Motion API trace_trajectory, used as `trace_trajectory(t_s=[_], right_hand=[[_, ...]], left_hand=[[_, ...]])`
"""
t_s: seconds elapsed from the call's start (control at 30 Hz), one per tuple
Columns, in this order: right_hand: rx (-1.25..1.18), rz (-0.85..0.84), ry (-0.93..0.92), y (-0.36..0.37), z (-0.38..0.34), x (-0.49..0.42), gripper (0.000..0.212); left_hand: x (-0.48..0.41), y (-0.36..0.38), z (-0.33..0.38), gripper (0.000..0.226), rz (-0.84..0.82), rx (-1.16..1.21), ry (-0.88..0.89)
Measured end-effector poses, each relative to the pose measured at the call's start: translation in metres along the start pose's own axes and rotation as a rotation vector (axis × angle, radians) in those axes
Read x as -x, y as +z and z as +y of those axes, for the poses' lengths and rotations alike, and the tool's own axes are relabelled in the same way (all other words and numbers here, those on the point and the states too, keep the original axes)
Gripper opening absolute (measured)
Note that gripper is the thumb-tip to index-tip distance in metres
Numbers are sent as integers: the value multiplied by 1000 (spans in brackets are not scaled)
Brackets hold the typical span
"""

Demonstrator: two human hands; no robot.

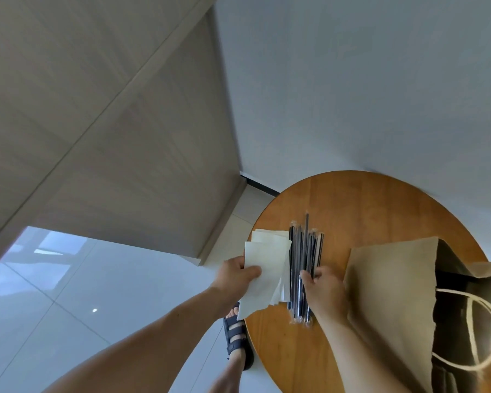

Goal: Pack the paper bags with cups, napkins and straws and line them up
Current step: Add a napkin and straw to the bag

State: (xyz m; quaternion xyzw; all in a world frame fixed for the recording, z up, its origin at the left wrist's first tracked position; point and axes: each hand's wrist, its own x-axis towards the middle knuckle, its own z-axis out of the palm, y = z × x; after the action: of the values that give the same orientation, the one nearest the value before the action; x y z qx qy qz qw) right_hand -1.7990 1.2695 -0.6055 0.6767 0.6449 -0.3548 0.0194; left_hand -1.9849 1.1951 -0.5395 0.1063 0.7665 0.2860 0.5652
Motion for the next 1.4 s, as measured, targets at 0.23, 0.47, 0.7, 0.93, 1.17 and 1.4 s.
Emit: trace_trajectory(t_s=[0.23, 0.47, 0.7, 0.93, 1.17, 1.4], right_hand=[[127, -39, 13, 15, 5, -9, 21], [195, -55, -19, 5, 5, -5, 28], [138, -73, -33, -8, 3, 2, 44], [121, -113, -25, -12, 2, 12, 42], [150, -130, -91, -18, 1, 13, 26], [-148, -106, -342, -75, -38, 63, 22]], left_hand=[[5, 1, -6, 18, -9, -31, 15], [13, 6, 1, 20, -9, -85, 47], [27, 8, 14, 12, 12, -66, 75], [40, 6, 25, 13, 31, -65, 84], [40, 10, 19, 10, 19, -78, 74], [56, 11, 61, 9, 82, 14, 154]])
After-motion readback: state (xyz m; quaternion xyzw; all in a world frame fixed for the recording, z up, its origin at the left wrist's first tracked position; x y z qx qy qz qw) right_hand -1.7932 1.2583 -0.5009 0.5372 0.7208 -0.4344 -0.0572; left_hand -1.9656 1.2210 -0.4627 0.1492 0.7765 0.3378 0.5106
